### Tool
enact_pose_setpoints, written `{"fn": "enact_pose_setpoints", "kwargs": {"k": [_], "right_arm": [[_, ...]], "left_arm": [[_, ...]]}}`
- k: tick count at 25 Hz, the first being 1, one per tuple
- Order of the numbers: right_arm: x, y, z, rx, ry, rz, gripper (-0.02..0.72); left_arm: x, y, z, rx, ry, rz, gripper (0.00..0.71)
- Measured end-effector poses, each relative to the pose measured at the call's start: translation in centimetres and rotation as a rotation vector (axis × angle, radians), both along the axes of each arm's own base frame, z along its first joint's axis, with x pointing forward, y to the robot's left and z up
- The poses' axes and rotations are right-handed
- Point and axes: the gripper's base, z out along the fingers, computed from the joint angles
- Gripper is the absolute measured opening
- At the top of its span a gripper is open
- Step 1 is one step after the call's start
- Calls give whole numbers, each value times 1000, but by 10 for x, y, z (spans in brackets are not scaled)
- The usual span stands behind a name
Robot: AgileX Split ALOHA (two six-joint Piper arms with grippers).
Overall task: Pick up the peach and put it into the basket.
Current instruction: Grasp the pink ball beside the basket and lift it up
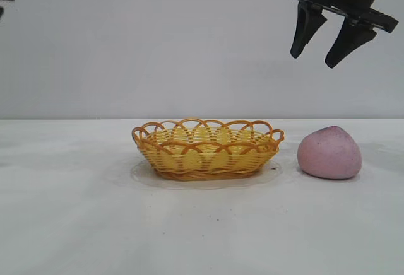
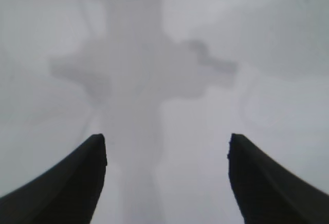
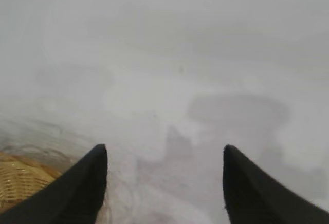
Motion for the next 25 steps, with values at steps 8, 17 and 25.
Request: {"fn": "enact_pose_setpoints", "kwargs": {"k": [8, 17, 25], "right_arm": [[0, 0, 0, 0, 4, 2, 458], [0, 0, 0, 0, 5, 2, 458], [-1, 0, 0, 0, 6, 3, 458]], "left_arm": [[-99, -3, 38, -88, -163, 17, 447], [-207, 0, 29, -109, -323, 18, 447], [-280, 3, 17, -120, -509, 7, 447]]}}
